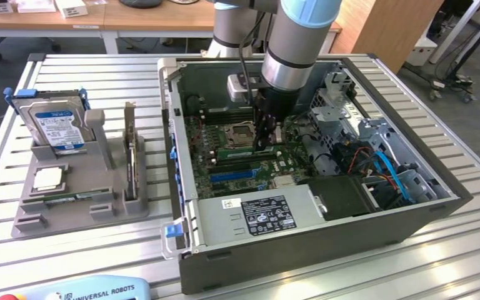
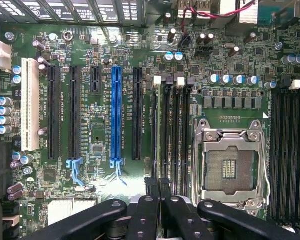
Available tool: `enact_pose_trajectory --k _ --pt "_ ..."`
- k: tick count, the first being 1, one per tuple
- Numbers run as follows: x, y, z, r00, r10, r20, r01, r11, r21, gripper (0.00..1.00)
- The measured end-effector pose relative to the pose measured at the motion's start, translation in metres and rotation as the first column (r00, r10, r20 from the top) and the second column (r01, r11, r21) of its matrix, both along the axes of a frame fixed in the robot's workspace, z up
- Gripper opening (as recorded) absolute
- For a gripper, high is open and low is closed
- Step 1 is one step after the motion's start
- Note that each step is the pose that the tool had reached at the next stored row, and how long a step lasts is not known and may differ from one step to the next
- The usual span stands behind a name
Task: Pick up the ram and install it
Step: 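Insert the ram into the slot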
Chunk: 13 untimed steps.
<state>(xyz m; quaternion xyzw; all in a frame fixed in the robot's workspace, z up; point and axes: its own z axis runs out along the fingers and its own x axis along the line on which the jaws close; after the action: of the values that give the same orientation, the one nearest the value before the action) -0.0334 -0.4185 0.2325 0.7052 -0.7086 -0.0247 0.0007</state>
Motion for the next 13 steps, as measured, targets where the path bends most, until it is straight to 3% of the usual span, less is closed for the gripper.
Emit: enact_pose_trajectory --k 13 --pt "0.0000 0.0000 -0.0013 1.0000 0.000 0.0001 0.000 1.0000 -0.0001 0.12"
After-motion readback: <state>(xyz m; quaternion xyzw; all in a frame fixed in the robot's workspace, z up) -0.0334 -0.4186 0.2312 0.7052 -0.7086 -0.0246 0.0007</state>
